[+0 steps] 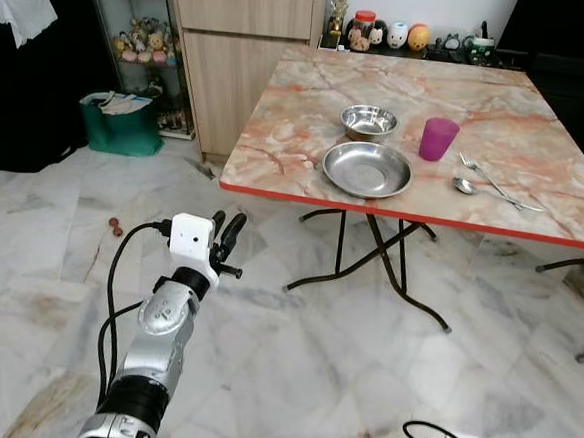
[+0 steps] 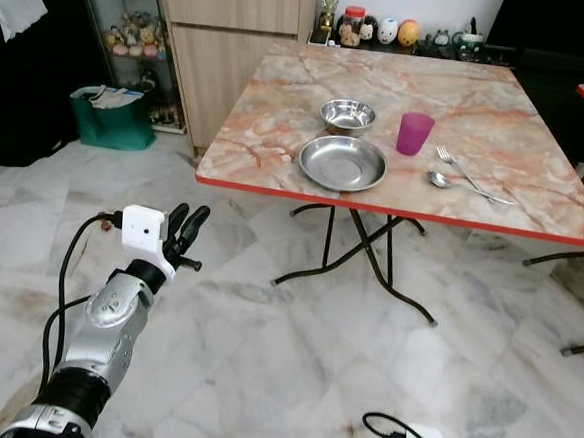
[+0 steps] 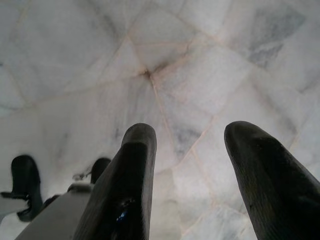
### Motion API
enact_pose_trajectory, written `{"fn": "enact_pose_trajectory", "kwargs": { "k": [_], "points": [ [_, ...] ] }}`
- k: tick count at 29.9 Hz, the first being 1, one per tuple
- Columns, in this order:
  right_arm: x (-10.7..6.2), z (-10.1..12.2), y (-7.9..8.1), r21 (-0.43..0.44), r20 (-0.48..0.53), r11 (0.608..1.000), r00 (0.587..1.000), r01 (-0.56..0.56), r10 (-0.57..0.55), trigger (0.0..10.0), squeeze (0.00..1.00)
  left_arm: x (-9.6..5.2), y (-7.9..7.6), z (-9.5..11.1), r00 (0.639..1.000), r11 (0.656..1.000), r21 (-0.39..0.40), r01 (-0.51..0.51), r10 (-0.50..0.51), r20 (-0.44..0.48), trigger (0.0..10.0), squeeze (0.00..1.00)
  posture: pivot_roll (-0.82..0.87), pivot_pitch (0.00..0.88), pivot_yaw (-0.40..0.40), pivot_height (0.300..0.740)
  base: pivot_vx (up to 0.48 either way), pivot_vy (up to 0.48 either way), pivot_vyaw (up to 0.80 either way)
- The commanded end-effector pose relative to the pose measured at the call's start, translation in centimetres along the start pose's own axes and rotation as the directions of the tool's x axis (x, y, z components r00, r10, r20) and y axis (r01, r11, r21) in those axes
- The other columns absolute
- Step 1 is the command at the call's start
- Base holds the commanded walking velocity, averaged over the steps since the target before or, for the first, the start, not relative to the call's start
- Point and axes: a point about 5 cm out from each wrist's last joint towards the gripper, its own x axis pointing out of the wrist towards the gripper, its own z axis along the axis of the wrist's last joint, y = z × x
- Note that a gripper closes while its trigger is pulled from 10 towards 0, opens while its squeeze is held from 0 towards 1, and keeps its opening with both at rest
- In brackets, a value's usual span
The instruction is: Setting the table
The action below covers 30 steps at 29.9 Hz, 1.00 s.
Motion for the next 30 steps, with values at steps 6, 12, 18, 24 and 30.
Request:
{"fn": "enact_pose_trajectory", "kwargs": {
  "k": [6, 12, 18, 24, 30],
  "points": [
    [0.01, 0.16, 0.01, 0.005, 0.012, 1.0, 1.0, 0.004, -0.004, 10.0, 0.0, 0.1, -0.18, 0.61, 1.0, 1.0, -0.006, 0.007, -0.007, 0.013, 10.0, 0.0, 0.11, 0.0, -0.04, 0.74, 0.256, 0.0, 0.0],
    [-0.01, 0.13, 0.08, 0.01, 0.018, 1.0, 1.0, 0.006, -0.007, 10.0, 0.0, 0.29, -0.36, 0.65, 1.0, 1.0, -0.01, 0.014, -0.014, 0.011, 10.0, 0.0, 0.1, 0.0, -0.034, 0.74, 0.258, 0.0, 0.0],
    [-0.02, 0.05, 0.1, 0.007, 0.017, 1.0, 1.0, 0.005, -0.005, 10.0, 0.0, 0.43, -0.69, 0.76, 1.0, 1.0, -0.015, 0.025, -0.025, 0.01, 10.0, 0.0, 0.1, 0.0, -0.032, 0.74, 0.257, 0.0, 0.0],
    [-0.03, 0.01, 0.08, 0.002, 0.016, 1.0, 1.0, 0.003, -0.003, 10.0, 0.0, 0.46, -0.6, 0.7, 1.0, 1.0, -0.017, 0.02, -0.02, 0.007, 10.0, 0.0, 0.1, 0.0, -0.034, 0.74, 0.261, 0.0, 0.0],
    [-0.04, -0.03, 0.07, -0.007, 0.016, 1.0, 1.0, -0.002, 0.002, 10.0, 0.0, 0.34, -0.61, 0.65, 1.0, 1.0, -0.017, 0.023, -0.023, 0.004, 10.0, 0.0, 0.1, 0.0, -0.035, 0.74, 0.261, 0.0, 0.0]
  ]
}}
